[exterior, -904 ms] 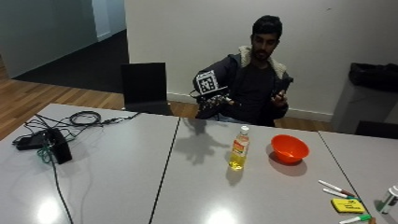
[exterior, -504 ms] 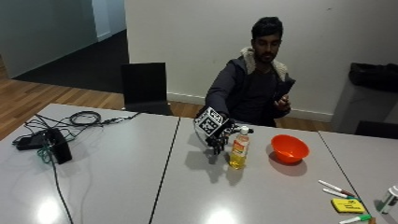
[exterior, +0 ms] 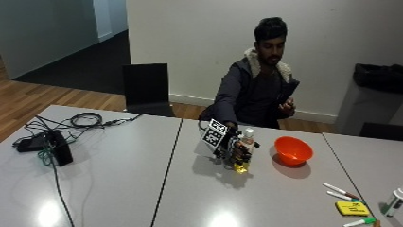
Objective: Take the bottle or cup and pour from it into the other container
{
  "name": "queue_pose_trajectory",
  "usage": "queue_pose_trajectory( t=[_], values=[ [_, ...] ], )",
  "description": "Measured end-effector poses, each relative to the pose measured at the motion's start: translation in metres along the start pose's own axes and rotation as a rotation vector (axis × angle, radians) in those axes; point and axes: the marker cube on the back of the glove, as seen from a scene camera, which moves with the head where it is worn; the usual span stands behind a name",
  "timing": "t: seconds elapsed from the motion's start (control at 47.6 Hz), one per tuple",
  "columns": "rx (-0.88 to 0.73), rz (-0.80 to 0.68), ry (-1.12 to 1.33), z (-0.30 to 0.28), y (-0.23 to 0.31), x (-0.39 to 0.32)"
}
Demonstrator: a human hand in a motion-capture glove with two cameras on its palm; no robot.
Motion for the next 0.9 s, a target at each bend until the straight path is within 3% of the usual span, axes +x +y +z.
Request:
queue_pose_trajectory(
  t=[0.231, 0.273, 0.336, 0.378, 0.42, 0.504, 0.567, 0.673, 0.757, 0.904],
  values=[
    [0.008, -0.041, 0.034, -0.006, 0.012, -0.011],
    [-0.002, -0.110, 0.061, -0.008, 0.016, -0.018],
    [0.058, -0.329, 0.137, -0.009, 0.012, -0.039],
    [0.149, -0.403, 0.211, -0.007, 0.004, -0.060],
    [0.173, -0.371, 0.303, -0.006, 0.004, -0.082],
    [-0.036, -0.240, 0.535, -0.006, 0.030, -0.118],
    [-0.031, -0.223, 0.694, 0.003, 0.042, -0.140],
    [-0.005, -0.309, 0.940, 0.018, 0.054, -0.163],
    [-0.113, -0.500, 1.172, 0.026, 0.068, -0.174],
    [-0.127, -0.636, 1.441, 0.049, 0.076, -0.188]
  ],
)
